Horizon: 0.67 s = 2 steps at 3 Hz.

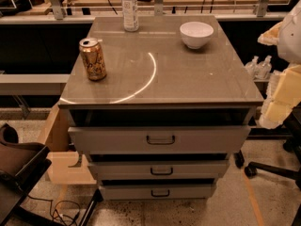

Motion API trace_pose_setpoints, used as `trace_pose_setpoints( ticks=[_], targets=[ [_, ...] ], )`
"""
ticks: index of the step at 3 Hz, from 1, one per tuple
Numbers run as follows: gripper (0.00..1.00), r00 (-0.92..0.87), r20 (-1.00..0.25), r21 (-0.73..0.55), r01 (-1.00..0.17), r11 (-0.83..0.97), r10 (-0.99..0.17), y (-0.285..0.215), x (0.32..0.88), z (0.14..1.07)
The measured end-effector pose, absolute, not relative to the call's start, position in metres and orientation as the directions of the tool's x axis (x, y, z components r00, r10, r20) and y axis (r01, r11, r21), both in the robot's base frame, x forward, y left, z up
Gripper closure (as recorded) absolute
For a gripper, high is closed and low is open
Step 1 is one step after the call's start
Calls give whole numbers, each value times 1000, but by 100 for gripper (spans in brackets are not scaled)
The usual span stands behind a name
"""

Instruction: Pick blue plastic bottle

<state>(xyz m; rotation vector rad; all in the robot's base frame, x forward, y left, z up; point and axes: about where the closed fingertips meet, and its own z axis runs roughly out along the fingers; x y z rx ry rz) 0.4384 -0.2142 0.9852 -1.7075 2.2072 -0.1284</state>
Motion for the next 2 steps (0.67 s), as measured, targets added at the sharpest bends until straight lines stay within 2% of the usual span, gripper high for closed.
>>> trace_pose_setpoints(
  ticks=[1,2],
  targets=[
    [0,-215,-215,-279,-921,271,-953,-214,438,985],
    [0,-225,-260,-316,-899,304,-939,-215,467,988]
  ],
)
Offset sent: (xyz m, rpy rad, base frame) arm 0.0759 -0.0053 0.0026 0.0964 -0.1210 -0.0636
